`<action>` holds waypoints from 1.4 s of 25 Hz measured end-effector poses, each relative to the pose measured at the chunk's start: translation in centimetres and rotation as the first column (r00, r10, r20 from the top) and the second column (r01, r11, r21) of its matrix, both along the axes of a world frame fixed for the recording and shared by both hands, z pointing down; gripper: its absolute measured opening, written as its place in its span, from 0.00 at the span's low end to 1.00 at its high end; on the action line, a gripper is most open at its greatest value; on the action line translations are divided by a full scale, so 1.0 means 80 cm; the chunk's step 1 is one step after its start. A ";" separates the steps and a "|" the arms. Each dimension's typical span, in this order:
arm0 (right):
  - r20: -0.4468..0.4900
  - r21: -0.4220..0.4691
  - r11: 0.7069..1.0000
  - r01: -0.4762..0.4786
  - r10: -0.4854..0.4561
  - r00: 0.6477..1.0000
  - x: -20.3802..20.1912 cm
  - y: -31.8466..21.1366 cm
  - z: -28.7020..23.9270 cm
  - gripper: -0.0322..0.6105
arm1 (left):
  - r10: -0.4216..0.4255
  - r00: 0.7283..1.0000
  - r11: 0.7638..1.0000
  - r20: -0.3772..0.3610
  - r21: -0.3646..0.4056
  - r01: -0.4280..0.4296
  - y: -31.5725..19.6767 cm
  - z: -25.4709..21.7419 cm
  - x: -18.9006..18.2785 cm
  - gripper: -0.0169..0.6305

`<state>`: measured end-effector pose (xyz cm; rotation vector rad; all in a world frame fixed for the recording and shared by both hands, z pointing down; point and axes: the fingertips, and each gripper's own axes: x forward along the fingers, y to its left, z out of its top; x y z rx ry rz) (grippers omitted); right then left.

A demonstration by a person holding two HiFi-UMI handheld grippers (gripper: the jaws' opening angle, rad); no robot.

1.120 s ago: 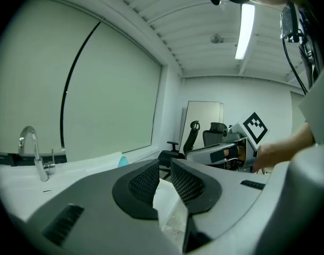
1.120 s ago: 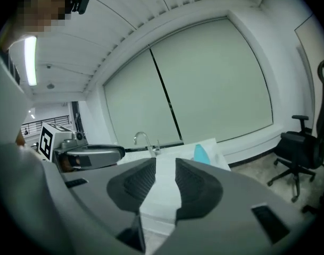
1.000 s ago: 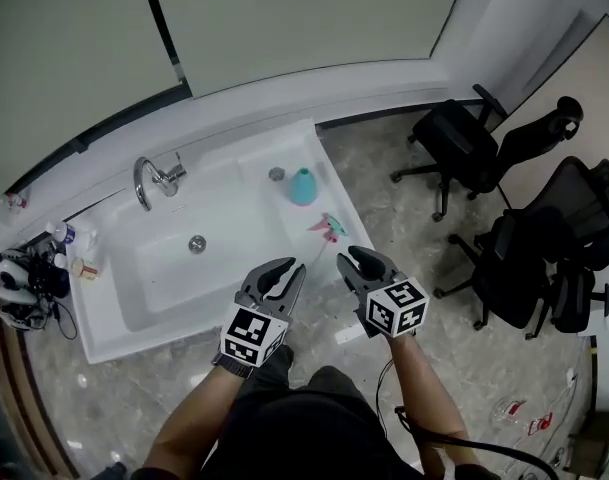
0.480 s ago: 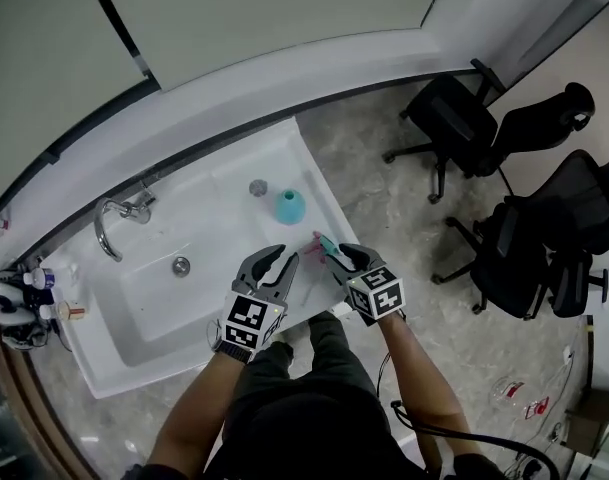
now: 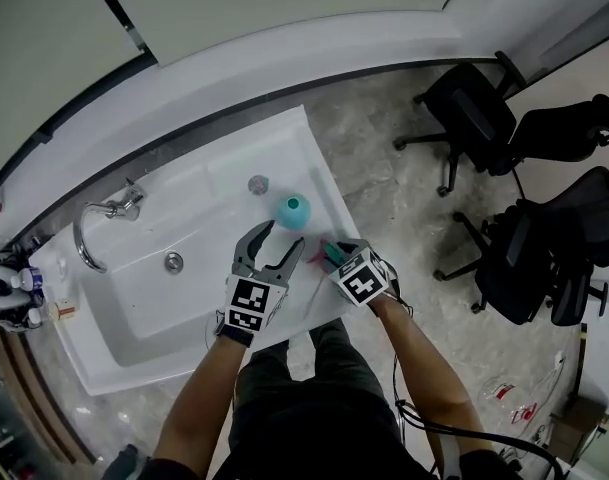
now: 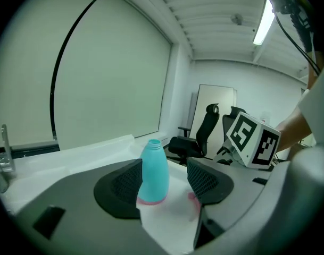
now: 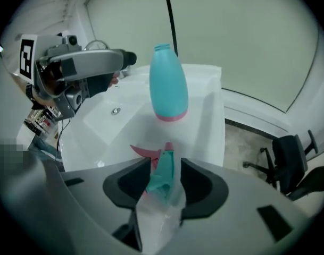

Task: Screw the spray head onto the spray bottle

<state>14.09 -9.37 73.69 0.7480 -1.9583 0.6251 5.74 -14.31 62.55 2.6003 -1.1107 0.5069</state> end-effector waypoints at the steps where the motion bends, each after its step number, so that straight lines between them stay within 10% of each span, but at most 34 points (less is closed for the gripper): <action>1: -0.021 -0.021 1.000 0.013 -0.014 1.000 0.000 0.000 0.004 0.29 | 0.006 1.000 1.000 0.003 0.000 -0.006 -0.006 0.004 0.001 0.41; 16: -0.035 -0.192 0.969 0.157 -0.167 0.985 -0.021 0.001 0.019 0.29 | 0.113 0.993 0.993 0.016 -0.020 -0.113 -0.041 0.040 0.017 0.53; 35: 0.169 -0.058 0.998 -0.016 0.026 0.985 0.006 0.007 -0.039 0.28 | 0.242 0.965 0.969 0.098 0.019 -0.245 -0.079 0.081 0.051 0.70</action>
